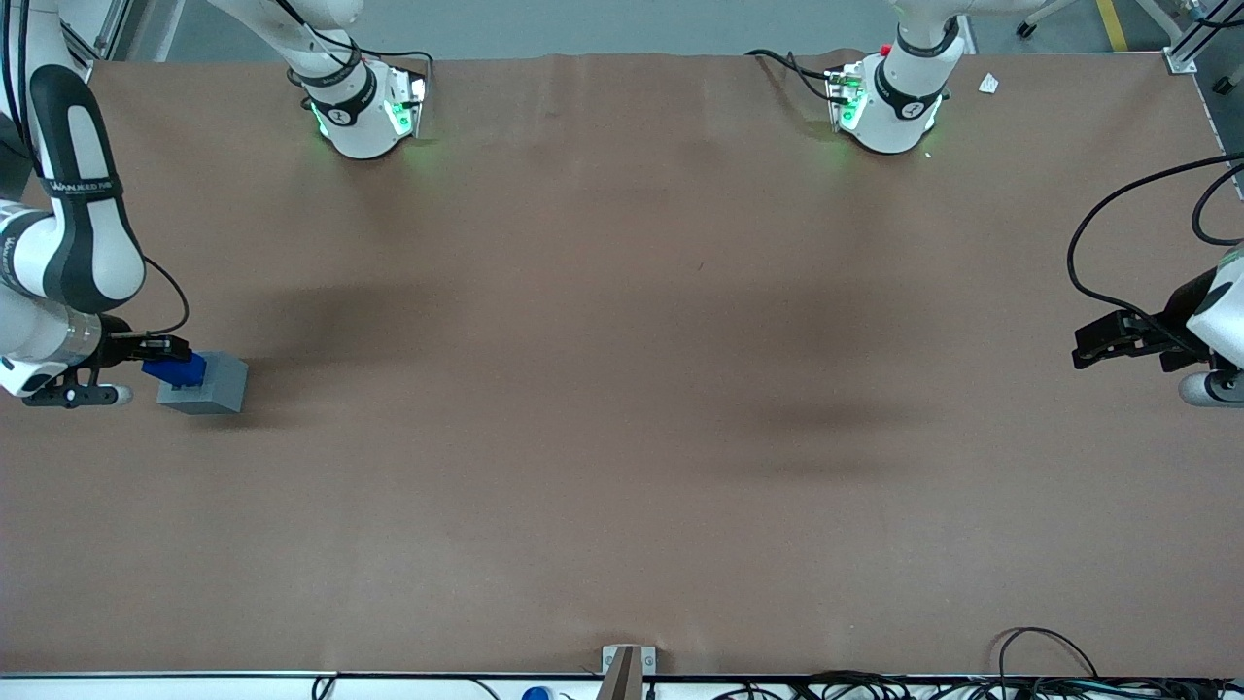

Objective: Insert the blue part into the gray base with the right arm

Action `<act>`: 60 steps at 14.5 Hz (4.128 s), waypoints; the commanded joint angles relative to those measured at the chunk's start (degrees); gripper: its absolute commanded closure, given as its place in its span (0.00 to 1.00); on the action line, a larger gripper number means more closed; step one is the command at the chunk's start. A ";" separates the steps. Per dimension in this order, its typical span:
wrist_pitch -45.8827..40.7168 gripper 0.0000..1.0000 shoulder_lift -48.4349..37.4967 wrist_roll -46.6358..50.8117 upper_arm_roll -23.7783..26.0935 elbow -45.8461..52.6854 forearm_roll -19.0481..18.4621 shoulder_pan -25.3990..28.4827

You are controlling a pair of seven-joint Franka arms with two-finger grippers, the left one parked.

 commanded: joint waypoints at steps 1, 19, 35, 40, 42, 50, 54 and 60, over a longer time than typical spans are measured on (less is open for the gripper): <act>0.68 0.94 -1.20 -0.74 1.03 -1.19 0.76 -1.42; 2.43 0.93 0.03 -0.74 1.03 -1.19 1.03 -1.42; 1.47 0.00 1.09 -0.39 1.12 0.38 1.03 -0.90; -8.78 0.00 0.12 -0.30 1.20 7.66 1.03 0.86; -13.63 0.00 -1.28 0.14 1.20 10.92 1.03 2.35; -21.20 0.00 -12.00 8.04 1.20 11.11 1.12 10.61; -22.88 0.00 -16.74 11.47 1.20 11.37 1.03 13.95; -25.25 0.00 -24.57 14.11 1.20 9.54 5.32 15.89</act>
